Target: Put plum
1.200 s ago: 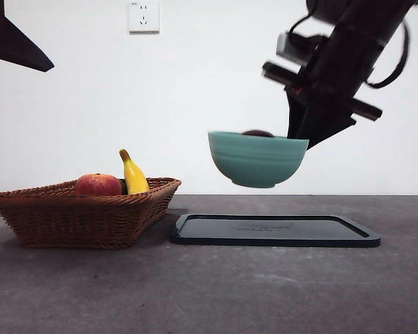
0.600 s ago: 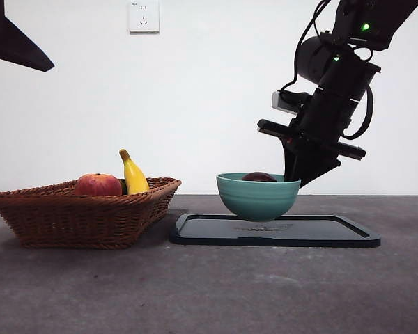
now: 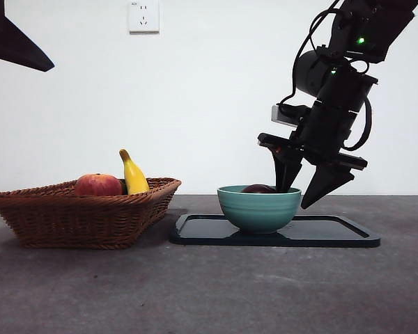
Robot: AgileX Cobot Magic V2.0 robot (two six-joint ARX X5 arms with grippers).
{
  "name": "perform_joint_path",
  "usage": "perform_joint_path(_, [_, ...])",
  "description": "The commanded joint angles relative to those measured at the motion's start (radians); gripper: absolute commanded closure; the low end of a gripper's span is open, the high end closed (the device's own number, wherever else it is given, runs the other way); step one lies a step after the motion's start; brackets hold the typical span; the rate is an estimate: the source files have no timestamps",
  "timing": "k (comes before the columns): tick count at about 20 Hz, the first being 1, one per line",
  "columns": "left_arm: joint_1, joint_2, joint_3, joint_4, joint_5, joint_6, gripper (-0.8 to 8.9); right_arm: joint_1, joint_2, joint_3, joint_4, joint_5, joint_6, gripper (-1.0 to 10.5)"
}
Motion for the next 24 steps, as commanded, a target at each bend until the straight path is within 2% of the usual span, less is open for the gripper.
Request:
perform_joint_path(1, [-0.004, 0.005, 0.013, 0.005, 0.007, 0.003, 4.09, -0.003, -0.057, 0.021, 0.005, 0.008, 0.007, 7.0])
perform_joint_path(5, [-0.004, 0.005, 0.013, 0.006, 0.007, 0.005, 4.09, -0.007, -0.264, 0.021, -0.063, -0.006, -0.011, 7.0])
perform_joint_path(10, [-0.004, 0.005, 0.013, 0.013, 0.007, 0.005, 4.09, -0.001, -0.583, 0.021, -0.262, -0.027, -0.066, 7.0])
perform_joint_path(15, [-0.004, 0.005, 0.013, 0.012, 0.007, 0.005, 4.09, -0.001, -0.819, 0.015, -0.462, -0.029, -0.095, 7.0])
perform_joint_path(17, [-0.004, 0.005, 0.013, 0.012, 0.007, 0.005, 4.09, -0.001, -0.907, -0.006, -0.503, -0.056, -0.095, 7.0])
perform_joint_path(19, [-0.004, 0.005, 0.013, 0.012, 0.007, 0.005, 4.09, -0.001, -0.999, -0.064, -0.515, -0.104, -0.095, 7.0])
perform_joint_path(22, [-0.004, 0.005, 0.013, 0.012, 0.007, 0.005, 4.09, -0.001, -1.137, -0.204, -0.515, -0.129, -0.095, 7.0])
perform_joint_path(24, [-0.004, 0.005, 0.013, 0.012, 0.007, 0.005, 4.09, -0.001, -1.232, -0.316, -0.515, -0.194, -0.094, 7.0])
